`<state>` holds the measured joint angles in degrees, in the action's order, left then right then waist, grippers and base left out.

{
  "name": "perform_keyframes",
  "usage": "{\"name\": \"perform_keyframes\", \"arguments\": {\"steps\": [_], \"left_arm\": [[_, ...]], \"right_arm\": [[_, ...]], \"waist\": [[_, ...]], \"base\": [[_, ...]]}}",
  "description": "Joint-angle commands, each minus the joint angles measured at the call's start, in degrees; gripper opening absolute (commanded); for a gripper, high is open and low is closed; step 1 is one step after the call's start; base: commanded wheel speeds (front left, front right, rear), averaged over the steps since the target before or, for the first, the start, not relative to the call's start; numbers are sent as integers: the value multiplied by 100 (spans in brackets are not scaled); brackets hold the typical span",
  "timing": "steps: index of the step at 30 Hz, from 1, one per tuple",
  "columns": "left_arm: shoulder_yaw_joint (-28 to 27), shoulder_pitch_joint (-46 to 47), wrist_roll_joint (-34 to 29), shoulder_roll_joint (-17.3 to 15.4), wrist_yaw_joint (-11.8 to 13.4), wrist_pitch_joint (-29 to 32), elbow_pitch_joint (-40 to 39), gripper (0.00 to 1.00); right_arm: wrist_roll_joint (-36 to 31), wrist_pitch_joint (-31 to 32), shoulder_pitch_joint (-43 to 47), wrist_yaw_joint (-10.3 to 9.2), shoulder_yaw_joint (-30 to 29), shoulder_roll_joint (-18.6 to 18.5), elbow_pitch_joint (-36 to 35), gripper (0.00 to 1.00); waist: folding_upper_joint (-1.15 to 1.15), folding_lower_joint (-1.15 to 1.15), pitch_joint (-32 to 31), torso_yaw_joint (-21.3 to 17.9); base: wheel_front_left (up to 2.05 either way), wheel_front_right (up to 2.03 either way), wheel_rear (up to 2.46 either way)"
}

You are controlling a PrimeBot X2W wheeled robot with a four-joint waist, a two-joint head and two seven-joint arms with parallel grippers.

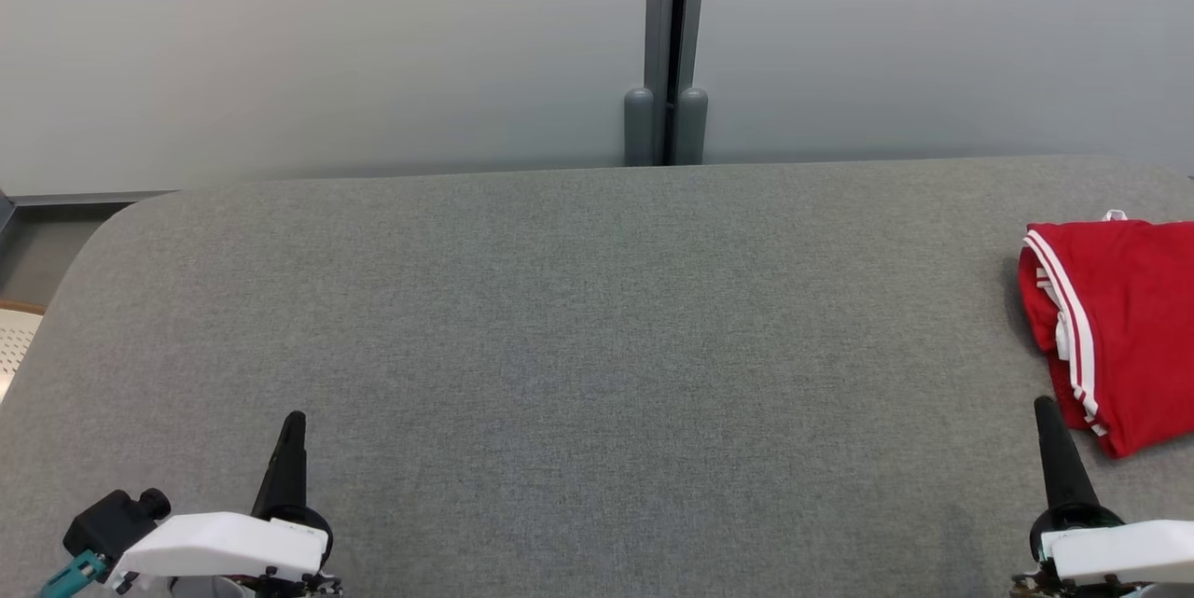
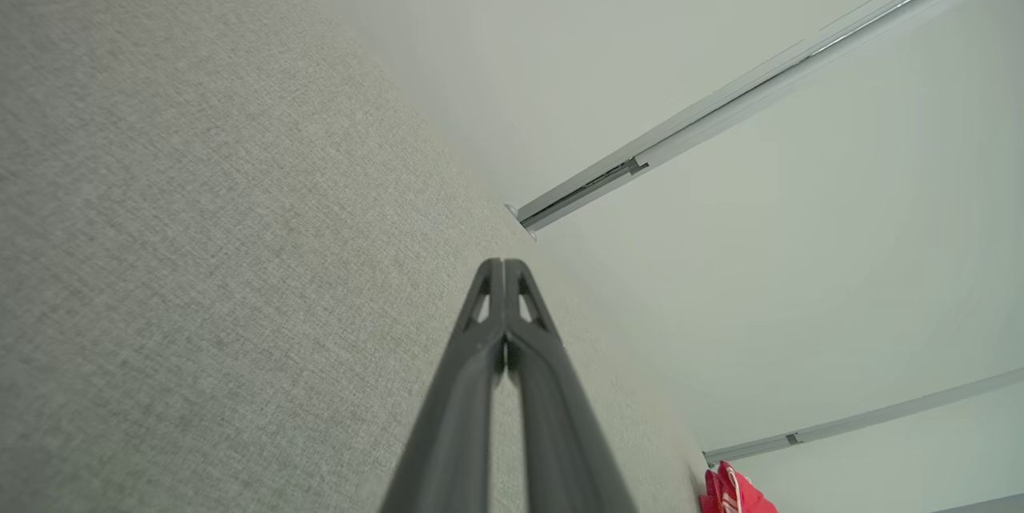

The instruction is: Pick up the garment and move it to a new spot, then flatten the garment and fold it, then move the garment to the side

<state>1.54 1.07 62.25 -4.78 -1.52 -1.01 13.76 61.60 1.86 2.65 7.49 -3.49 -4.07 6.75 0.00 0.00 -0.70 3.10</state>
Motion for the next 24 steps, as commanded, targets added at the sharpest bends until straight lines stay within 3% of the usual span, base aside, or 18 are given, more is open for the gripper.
{"name": "perform_keyframes", "arguments": {"steps": [1,24], "left_arm": [[-75,164,165,-18,-64,34,-46,0],[-381,336,1313,66,-286,329,-16,0]], "right_arm": [[172,38,-145,3,-30,-44,-12,0],[1393,174,-457,3,-82,-22,283,0]], "waist": [[0,0,2,-7],[0,0,31,-109]], "base": [[0,0,0],[0,0,0]]}}
